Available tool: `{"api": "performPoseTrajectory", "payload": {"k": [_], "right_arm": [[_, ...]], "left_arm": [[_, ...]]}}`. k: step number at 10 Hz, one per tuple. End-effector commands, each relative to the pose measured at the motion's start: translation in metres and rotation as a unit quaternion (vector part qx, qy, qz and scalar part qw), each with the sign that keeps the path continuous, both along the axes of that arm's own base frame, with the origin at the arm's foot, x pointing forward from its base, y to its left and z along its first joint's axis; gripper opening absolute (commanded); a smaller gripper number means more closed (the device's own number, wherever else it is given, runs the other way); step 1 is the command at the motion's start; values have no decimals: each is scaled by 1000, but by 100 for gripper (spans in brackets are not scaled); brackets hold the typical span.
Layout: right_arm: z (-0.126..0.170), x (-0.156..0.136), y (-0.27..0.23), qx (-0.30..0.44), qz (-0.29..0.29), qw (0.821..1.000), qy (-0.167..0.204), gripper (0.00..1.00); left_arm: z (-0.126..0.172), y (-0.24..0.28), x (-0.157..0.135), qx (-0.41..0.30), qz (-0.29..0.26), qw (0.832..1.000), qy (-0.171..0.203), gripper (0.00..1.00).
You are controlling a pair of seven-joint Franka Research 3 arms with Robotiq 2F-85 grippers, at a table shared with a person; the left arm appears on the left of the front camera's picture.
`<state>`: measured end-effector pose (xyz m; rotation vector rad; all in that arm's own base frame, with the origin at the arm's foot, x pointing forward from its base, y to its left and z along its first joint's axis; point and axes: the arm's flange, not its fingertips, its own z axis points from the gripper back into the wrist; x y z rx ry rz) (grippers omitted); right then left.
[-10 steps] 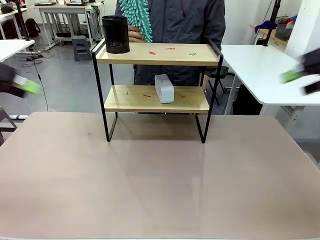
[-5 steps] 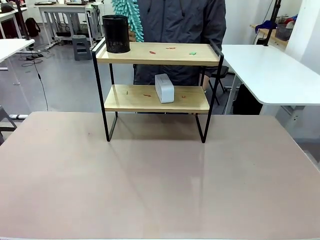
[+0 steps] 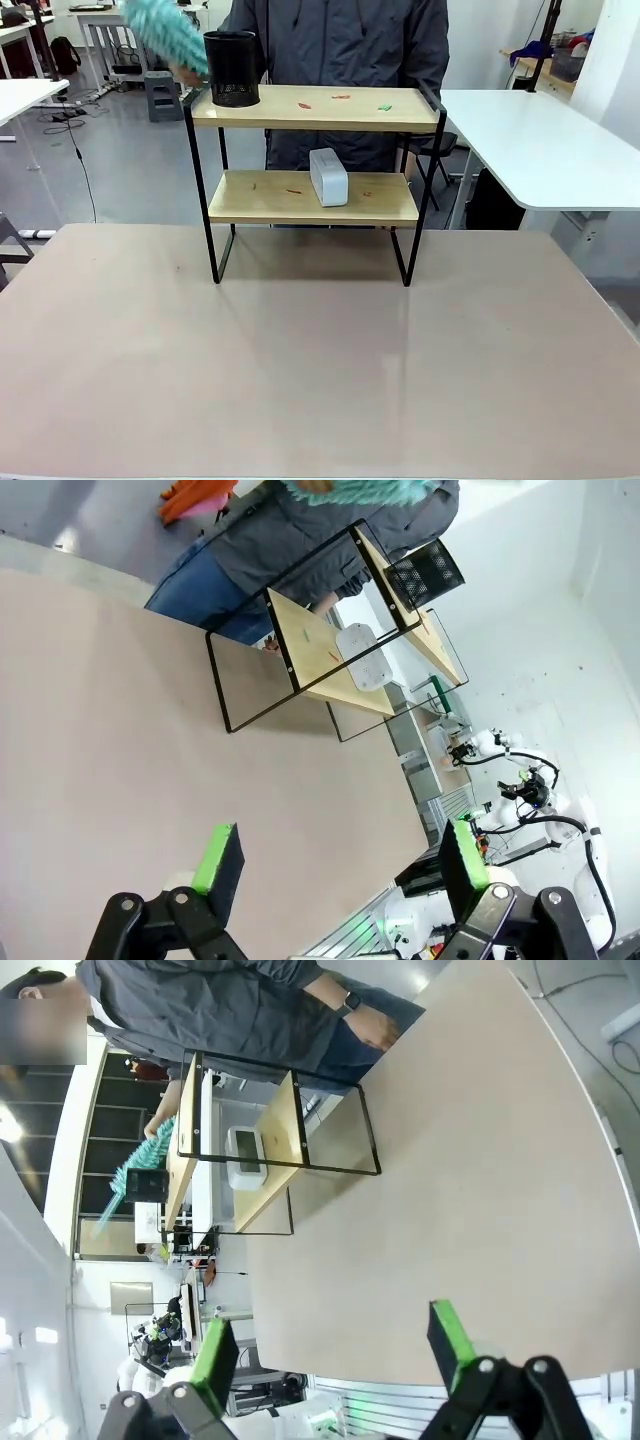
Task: Clean the shelf.
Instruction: Pick up the Duster from the human.
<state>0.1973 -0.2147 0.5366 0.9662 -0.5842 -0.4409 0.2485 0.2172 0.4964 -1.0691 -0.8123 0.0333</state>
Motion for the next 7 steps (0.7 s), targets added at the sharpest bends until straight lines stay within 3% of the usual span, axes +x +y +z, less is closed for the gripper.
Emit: {"api": "performPoseTrajectory", "payload": {"k": [1,5,7], "right_arm": [[-5,1,-4,1,2,1000,-14,100],[-5,1,-4,1,2,1000,-14,100],[-5,1,-4,1,2,1000,-14,100]], "left_arm": [[-6,4,0,-1,2,1000,-11,100],[-10,5,-3,-4,6,1000,-1,100],[31,7,43,-72,-41,994,73,100]]}}
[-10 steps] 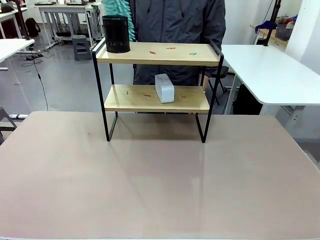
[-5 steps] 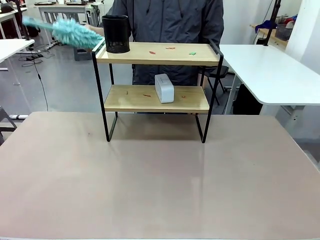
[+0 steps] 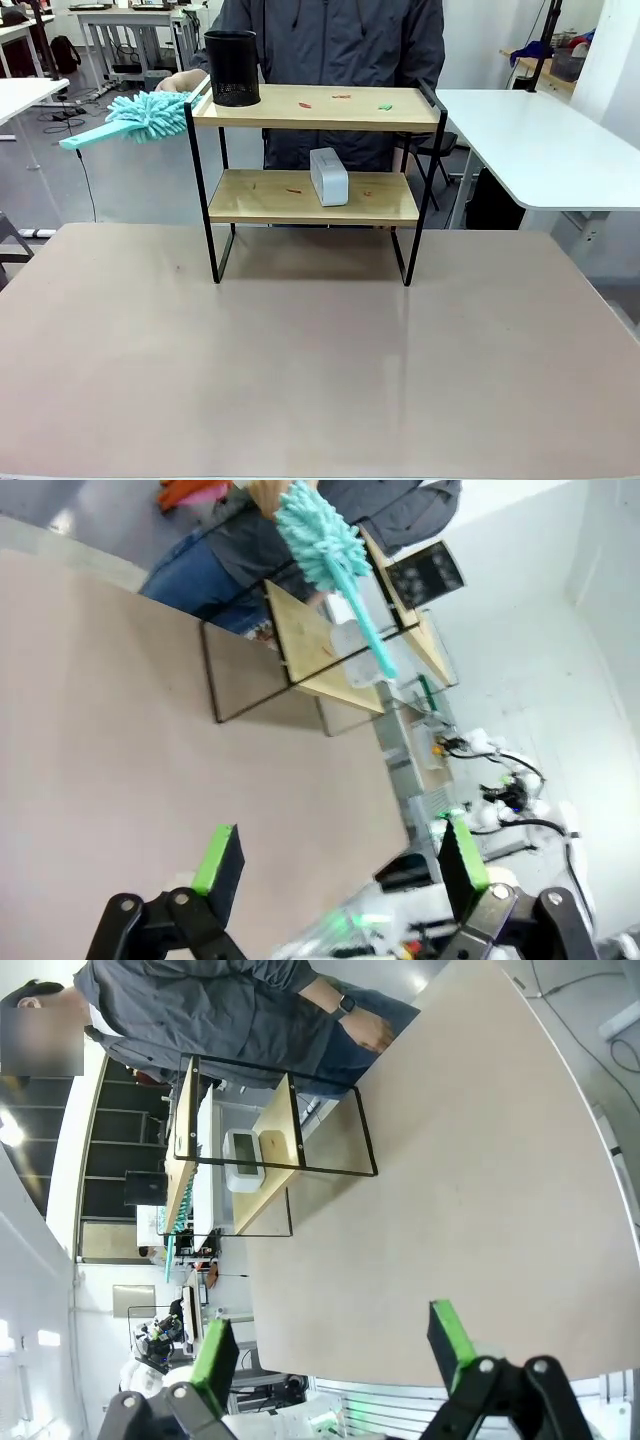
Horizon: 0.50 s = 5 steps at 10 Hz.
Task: Clean the shelf.
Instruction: Pick up the Duster from the human.
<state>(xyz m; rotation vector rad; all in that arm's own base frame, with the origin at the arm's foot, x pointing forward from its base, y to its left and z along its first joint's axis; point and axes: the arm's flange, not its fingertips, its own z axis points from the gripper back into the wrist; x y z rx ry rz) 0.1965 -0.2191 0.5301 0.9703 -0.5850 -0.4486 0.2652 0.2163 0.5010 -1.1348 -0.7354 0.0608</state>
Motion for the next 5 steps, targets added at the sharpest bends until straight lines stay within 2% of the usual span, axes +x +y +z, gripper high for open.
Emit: {"api": "performPoseTrajectory", "payload": {"k": [1,3,5], "right_arm": [[2,2,0,-2,5,1000,-15,100],[2,2,0,-2,5,1000,-15,100],[2,2,0,-2,5,1000,-15,100]], "left_arm": [[44,8,58,-73,-3,995,71,100],[57,-9,139,-99,-30,987,121,100],[52,-29,197,-128,-43,977,162,100]]}}
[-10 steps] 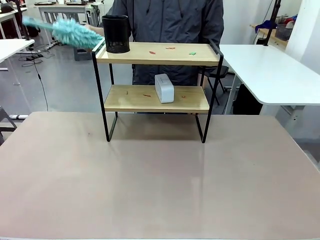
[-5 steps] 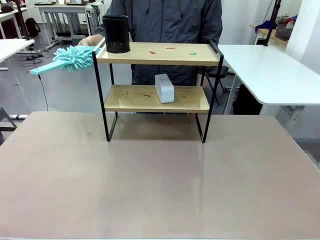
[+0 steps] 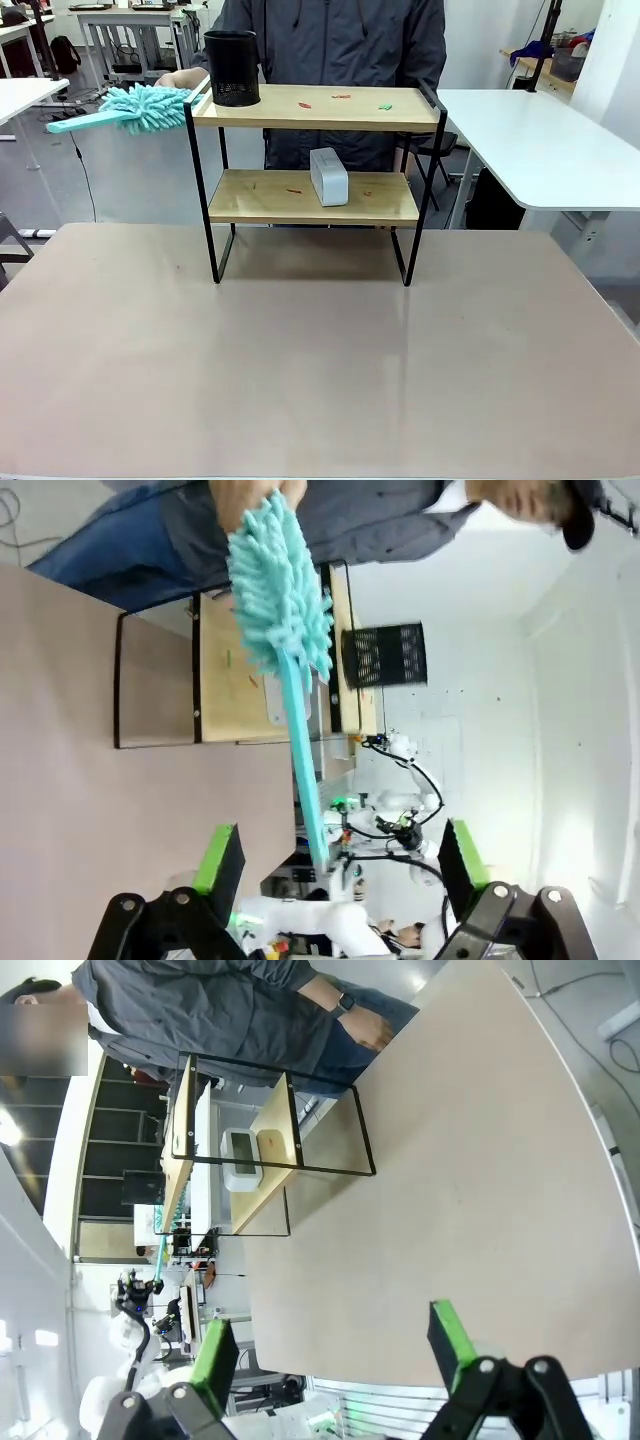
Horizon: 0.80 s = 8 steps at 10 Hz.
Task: Clean the shelf.
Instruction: Pick up the Duster from the human.
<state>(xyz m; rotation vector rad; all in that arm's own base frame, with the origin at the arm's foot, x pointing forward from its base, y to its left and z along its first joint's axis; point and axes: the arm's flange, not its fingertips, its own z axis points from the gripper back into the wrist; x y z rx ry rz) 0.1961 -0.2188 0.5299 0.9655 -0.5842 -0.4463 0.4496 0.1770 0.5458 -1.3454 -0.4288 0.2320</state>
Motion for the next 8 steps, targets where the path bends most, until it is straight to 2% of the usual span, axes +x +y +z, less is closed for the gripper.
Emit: {"api": "performPoseTrajectory", "payload": {"k": [1,2,5,8], "right_arm": [[2,2,0,0,4,1000,-15,100],[2,2,0,0,4,1000,-15,100],[2,2,0,0,4,1000,-15,100],[2,2,0,0,4,1000,-15,100]], "left_arm": [[2,-4,31,-10,-7,999,44,100],[-7,-24,48,-11,-28,997,65,100],[-27,-77,69,-44,-77,992,95,100],[-36,-111,72,-40,-89,990,98,100]]}}
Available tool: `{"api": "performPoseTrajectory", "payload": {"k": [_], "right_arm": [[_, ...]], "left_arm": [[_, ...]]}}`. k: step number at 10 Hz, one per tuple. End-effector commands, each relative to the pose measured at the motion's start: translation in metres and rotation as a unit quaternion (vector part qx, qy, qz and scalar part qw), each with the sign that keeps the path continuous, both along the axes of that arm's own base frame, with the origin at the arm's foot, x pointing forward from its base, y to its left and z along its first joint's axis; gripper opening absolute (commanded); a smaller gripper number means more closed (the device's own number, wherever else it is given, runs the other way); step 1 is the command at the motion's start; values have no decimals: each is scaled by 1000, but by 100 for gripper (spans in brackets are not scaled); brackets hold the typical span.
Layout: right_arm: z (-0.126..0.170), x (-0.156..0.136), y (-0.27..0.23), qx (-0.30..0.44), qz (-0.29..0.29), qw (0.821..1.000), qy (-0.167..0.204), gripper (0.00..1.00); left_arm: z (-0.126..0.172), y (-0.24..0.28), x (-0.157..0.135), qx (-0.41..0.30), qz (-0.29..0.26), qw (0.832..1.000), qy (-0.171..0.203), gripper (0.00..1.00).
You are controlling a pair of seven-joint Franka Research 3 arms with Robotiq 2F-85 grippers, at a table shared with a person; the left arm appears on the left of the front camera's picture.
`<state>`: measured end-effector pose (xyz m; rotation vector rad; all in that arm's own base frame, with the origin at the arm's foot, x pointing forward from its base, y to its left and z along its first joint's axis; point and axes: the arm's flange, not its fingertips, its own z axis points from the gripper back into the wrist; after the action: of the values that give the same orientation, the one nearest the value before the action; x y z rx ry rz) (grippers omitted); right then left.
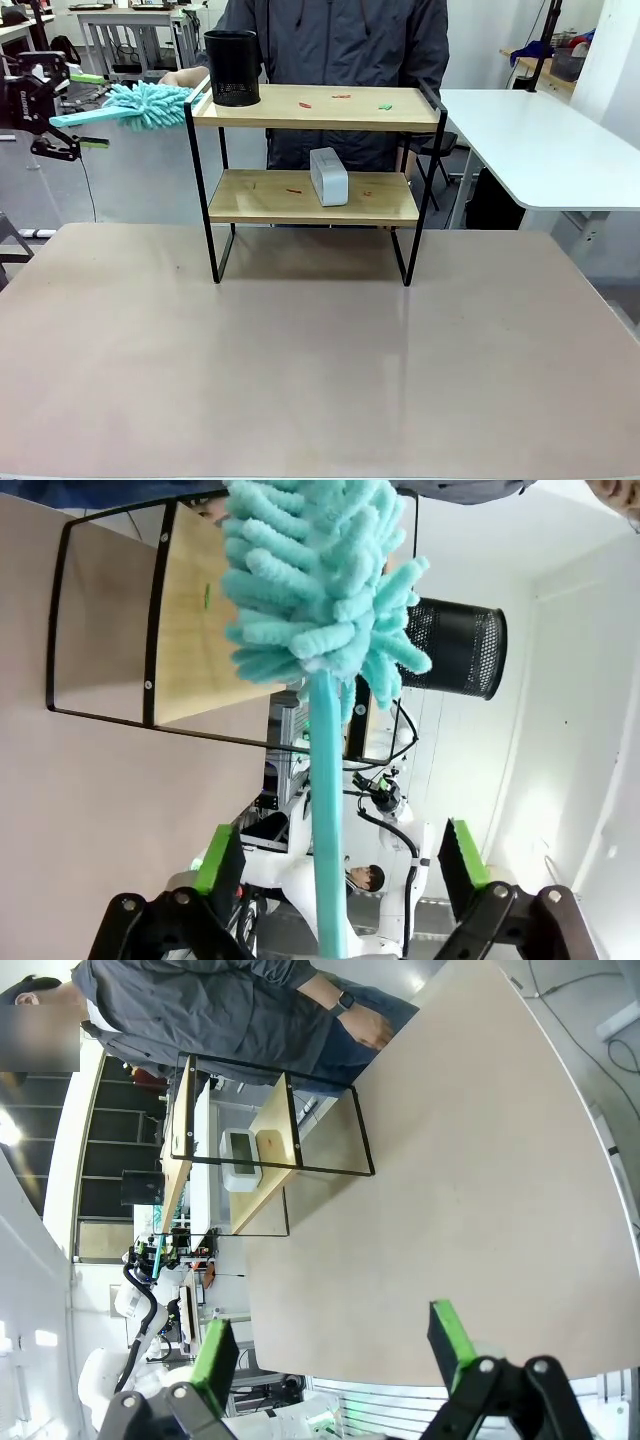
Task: Clean the shelf.
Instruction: Pick up the Duster from the human.
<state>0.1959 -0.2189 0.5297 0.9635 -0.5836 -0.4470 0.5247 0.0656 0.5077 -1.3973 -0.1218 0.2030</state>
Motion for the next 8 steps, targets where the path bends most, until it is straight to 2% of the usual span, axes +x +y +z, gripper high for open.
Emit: {"api": "performPoseTrajectory", "payload": {"k": [1,2,3,4,5,6,8], "right_arm": [[2,2,0,1,4,1000,-16,100],[2,2,0,1,4,1000,-16,100],[2,2,0,1,4,1000,-16,100],[2,2,0,1,4,1000,-16,100],[2,2,0,1,4,1000,-16,100],[2,2,0,1,4,1000,-16,100],[2,2,0,1,4,1000,-16,100]], "left_arm": [[0,-2,-4,-8,14,1000,2,100],[-1,-3,-6,-5,12,1000,-4,42],[-1,-4,-8,-8,13,1000,-5,43],[-1,-4,-10,-6,10,1000,-9,0],[-2,-4,-11,-9,7,1000,-8,37],[-3,-7,-11,-7,6,1000,-12,0],[-3,-7,-13,-7,1,1000,-13,0]]}}
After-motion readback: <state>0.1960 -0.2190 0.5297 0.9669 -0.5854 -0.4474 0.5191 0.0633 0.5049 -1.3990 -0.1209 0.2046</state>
